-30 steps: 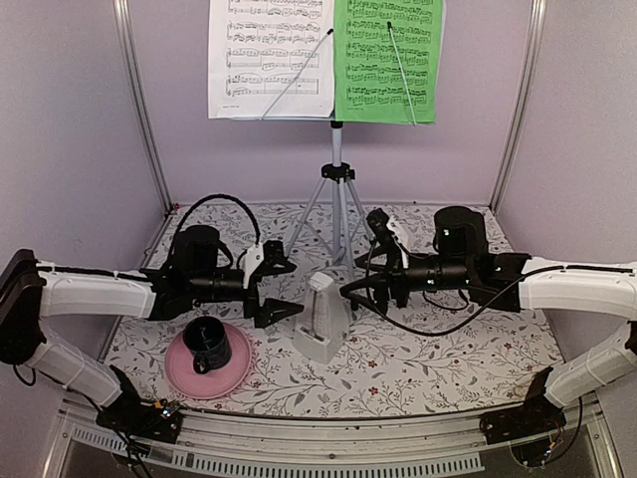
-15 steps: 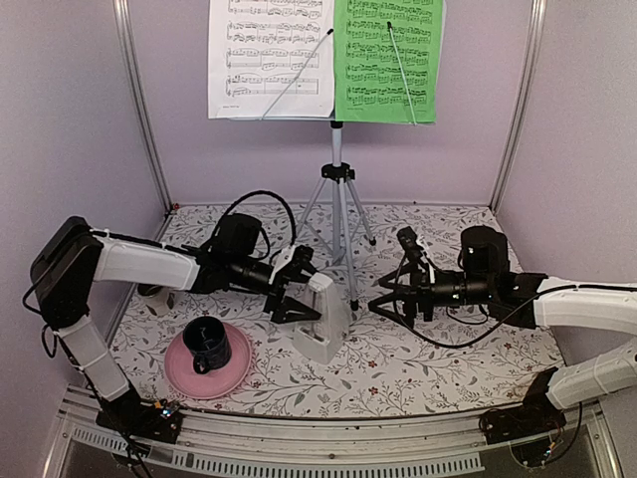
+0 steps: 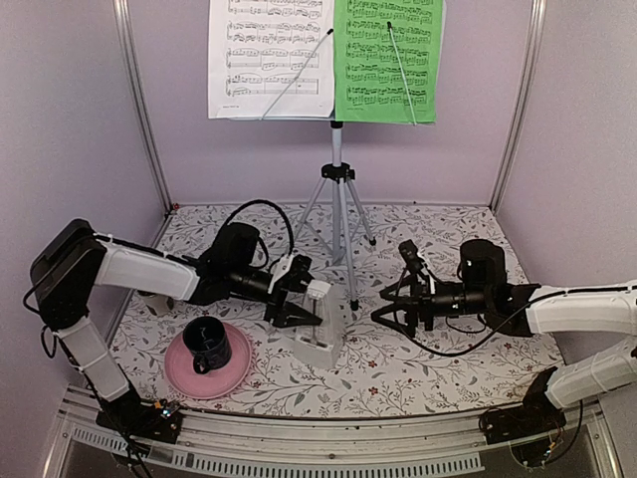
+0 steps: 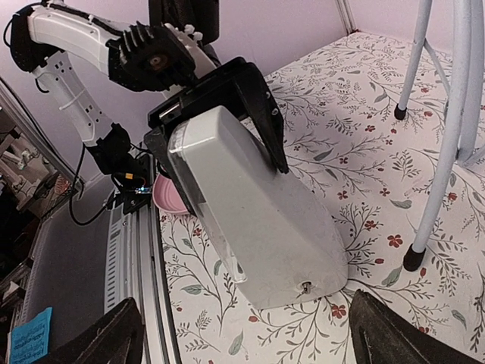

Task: Set up the instrument practice props

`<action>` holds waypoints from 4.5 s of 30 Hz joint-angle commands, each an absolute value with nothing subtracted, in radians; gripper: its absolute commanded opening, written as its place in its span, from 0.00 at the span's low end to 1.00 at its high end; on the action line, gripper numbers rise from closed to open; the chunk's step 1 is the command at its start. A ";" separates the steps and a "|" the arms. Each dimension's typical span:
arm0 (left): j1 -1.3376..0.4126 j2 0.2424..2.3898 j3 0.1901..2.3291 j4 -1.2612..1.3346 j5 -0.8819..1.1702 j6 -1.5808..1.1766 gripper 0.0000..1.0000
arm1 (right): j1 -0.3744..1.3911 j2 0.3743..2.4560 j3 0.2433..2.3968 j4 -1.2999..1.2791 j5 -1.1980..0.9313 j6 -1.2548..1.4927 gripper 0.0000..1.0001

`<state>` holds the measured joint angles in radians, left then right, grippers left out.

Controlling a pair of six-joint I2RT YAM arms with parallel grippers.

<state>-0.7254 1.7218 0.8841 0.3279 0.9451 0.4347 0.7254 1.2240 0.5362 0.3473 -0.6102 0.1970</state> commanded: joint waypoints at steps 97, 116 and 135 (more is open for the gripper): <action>-0.887 1.316 0.598 0.801 0.760 0.288 0.19 | 0.884 1.654 0.687 0.610 -0.712 0.170 0.17; -0.886 1.298 0.615 0.761 0.726 0.314 0.19 | 0.924 1.649 0.649 0.615 -0.570 0.224 0.51; -0.886 1.287 0.616 0.774 0.730 0.306 0.18 | 0.923 1.692 0.642 0.667 -0.551 0.211 0.25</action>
<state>-0.8761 1.3315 0.5667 0.6754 0.7231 0.3019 0.9184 1.6920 0.6510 0.6281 -0.5579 0.2165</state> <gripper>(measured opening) 0.640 0.302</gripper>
